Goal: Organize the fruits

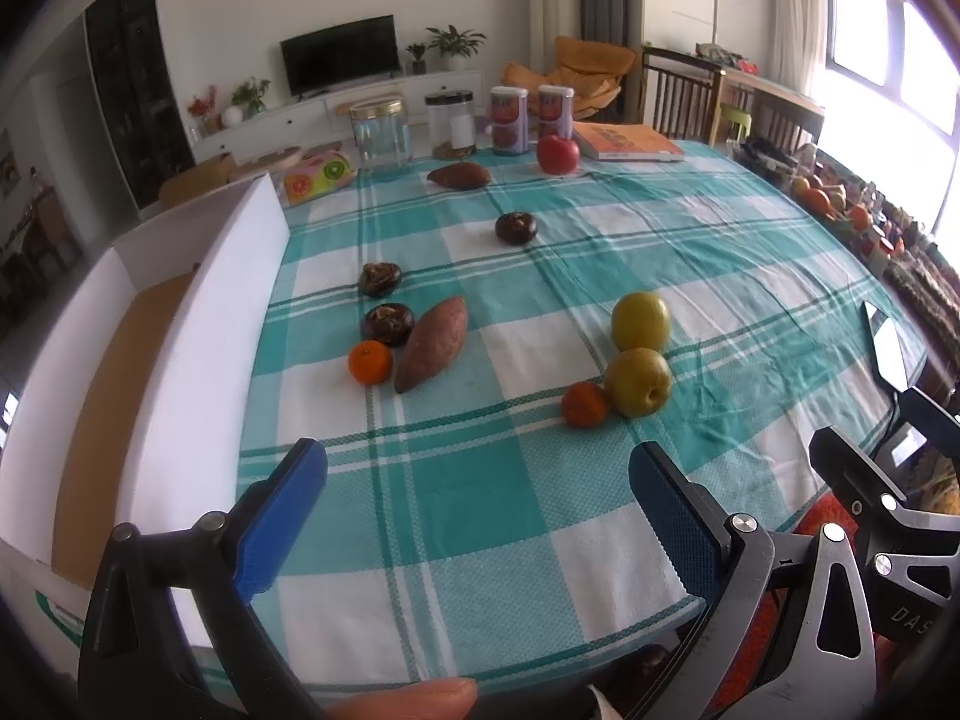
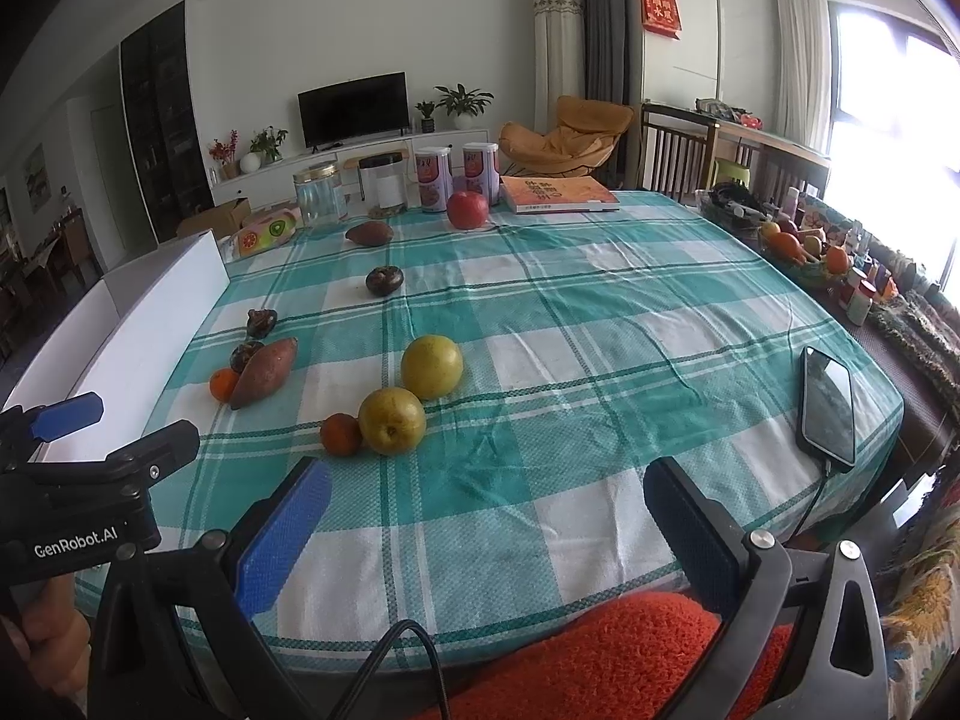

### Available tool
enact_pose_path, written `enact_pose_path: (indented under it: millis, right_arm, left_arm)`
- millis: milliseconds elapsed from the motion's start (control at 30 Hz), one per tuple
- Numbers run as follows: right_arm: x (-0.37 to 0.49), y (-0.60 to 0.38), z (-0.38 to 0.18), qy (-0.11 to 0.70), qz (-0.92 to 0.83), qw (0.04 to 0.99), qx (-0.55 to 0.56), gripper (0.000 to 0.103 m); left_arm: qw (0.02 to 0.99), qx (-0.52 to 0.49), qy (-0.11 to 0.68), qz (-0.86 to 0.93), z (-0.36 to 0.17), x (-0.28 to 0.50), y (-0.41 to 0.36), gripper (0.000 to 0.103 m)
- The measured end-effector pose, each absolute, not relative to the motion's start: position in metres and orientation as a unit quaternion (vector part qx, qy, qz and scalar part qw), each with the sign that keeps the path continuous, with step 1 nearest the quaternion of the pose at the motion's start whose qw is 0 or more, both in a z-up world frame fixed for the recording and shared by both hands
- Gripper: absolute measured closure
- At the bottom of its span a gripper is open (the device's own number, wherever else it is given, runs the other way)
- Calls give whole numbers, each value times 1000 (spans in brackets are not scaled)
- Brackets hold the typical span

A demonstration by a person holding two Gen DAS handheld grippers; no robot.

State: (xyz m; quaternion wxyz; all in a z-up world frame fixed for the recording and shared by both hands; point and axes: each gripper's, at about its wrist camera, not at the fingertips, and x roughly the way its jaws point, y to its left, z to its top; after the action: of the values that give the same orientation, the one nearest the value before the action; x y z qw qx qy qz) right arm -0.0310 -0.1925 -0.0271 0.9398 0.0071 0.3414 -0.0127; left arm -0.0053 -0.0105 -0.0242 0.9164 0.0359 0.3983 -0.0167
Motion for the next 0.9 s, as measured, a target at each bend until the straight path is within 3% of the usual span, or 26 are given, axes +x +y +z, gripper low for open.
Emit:
enact_pose_path:
  millis: [900]
  right_arm:
    - [-25, -199, -37, 369, -32, 929, 8, 0]
  left_arm:
    - [909, 28, 416, -16, -36, -4, -4, 1]
